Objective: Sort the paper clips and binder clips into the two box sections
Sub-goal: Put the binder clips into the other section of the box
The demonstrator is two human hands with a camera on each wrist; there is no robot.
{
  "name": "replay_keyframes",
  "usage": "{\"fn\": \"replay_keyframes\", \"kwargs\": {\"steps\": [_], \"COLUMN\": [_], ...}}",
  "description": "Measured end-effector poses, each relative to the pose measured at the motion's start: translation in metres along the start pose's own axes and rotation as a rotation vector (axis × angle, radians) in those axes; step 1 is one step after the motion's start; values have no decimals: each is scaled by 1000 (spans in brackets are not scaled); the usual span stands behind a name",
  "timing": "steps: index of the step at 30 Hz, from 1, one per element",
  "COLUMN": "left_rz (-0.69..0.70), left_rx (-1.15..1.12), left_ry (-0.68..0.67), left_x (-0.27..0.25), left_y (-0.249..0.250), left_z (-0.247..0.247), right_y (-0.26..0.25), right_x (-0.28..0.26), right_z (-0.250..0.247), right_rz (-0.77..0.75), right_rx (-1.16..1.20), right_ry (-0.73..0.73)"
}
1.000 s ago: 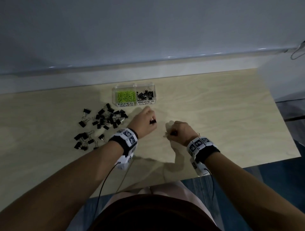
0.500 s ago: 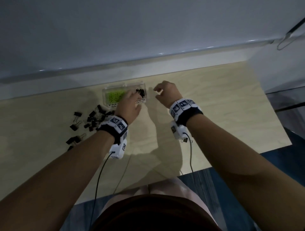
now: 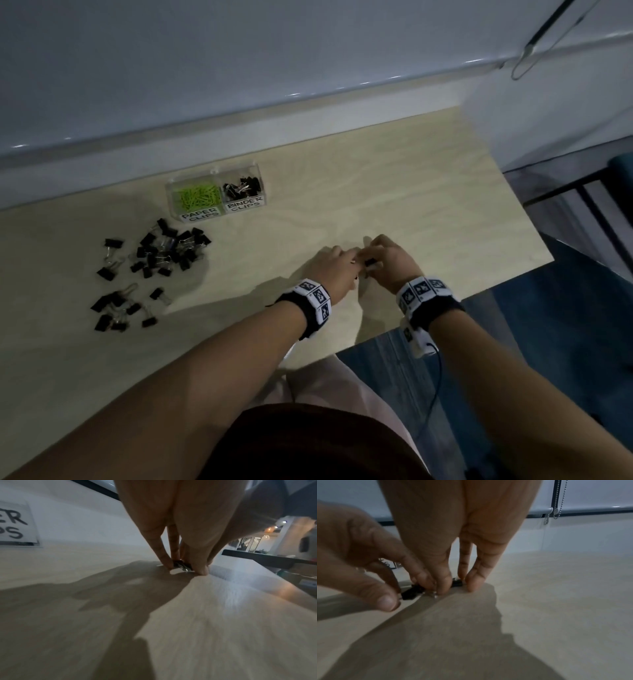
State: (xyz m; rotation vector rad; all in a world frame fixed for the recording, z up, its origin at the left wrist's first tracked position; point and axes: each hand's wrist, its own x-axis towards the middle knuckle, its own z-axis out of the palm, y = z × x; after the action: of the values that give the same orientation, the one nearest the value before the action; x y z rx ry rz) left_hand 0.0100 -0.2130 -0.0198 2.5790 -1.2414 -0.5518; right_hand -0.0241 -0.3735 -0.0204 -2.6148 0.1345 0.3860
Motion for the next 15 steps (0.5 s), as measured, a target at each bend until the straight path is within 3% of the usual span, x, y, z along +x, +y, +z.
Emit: {"fn": "replay_keyframes", "kwargs": {"steps": [4, 8, 15], "left_rz": [-3, -78, -213], "left_rx": [8, -154, -319], "left_ry": [-29, 10, 79], "left_x": [-5, -15, -52], "left_y": [-6, -12, -55], "left_z": [-1, -1, -14], "right_y": [-2, -13, -73], "right_x": [0, 0, 33], "right_z": [20, 28, 33], "right_rz": [30, 41, -45], "right_rx": [-6, 41, 164], "right_ry": [85, 97, 177]}}
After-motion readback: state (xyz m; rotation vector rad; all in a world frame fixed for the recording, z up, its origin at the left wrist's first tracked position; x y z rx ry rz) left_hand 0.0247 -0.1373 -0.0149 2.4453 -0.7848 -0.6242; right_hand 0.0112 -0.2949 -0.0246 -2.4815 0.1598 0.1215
